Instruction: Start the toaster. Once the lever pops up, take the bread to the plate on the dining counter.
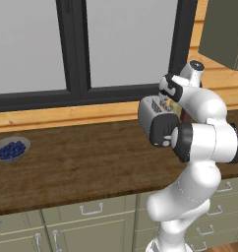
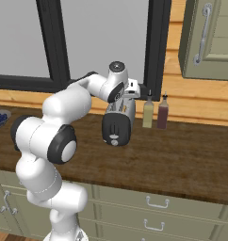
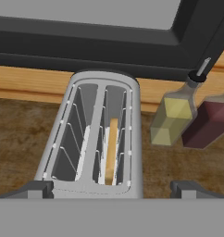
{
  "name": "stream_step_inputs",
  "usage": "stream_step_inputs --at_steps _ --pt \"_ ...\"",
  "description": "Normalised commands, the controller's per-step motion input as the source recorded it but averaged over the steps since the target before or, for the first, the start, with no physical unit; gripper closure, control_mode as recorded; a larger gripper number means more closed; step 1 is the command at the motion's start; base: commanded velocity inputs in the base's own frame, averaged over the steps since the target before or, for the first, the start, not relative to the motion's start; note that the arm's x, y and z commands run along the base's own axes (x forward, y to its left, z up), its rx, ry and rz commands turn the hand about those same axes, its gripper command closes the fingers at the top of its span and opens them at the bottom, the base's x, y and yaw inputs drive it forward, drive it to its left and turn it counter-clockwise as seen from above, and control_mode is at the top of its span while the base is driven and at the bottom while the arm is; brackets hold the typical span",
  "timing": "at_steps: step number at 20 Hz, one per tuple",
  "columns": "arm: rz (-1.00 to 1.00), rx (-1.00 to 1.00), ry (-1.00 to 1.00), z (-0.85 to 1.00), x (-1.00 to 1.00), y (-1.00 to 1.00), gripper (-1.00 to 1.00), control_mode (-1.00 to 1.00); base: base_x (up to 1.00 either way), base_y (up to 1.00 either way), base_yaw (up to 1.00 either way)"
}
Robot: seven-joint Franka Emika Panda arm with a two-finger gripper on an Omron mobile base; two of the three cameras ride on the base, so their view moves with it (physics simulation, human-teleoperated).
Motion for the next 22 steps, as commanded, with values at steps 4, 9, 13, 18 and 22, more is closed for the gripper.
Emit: stream_step_inputs --at_steps 4,9,13,18,22 --pt "0.0 0.0 0.0 0.0 0.0 0.0 -1.0 -1.0 0.0 0.0 0.0" --pt "0.0 0.0 0.0 0.0 0.0 0.0 -1.0 -1.0 0.0 0.0 0.0" --pt "0.0 0.0 0.0 0.0 0.0 0.0 -1.0 -1.0 0.0 0.0 0.0" --pt "0.0 0.0 0.0 0.0 0.0 0.0 -1.0 -1.0 0.0 0.0 0.0" --pt "0.0 0.0 0.0 0.0 0.0 0.0 -1.0 -1.0 0.0 0.0 0.0"
